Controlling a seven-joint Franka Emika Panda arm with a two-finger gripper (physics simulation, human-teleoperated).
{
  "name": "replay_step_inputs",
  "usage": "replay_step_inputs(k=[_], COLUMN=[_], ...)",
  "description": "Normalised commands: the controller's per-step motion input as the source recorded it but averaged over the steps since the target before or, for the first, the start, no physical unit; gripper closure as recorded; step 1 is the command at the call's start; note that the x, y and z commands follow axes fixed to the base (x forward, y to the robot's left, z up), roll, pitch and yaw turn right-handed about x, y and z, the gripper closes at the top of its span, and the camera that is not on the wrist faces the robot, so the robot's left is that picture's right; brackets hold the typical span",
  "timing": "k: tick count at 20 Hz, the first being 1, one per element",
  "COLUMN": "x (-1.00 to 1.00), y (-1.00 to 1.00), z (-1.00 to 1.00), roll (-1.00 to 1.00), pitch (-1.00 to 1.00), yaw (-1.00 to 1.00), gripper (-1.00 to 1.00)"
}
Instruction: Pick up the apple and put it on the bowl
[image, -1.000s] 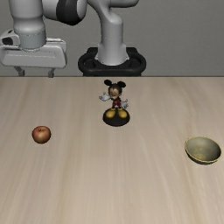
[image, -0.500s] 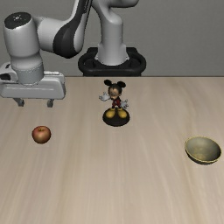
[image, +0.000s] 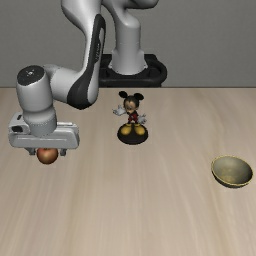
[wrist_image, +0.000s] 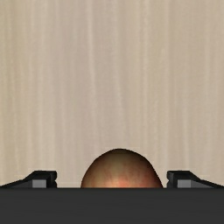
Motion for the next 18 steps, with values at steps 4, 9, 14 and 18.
replay_step_inputs(k=[4, 9, 14, 18], x=[0.0, 0.0, 0.0, 0.0], y=[0.0, 0.0, 0.0, 0.0], z=[-0.5, 0.0, 0.2, 0.75], roll=[0.0, 0.0, 0.0, 0.0], pitch=[0.0, 0.0, 0.0, 0.0], yaw=[0.0, 0.0, 0.0, 0.0], gripper=[1.0, 1.0, 1.0, 1.0])
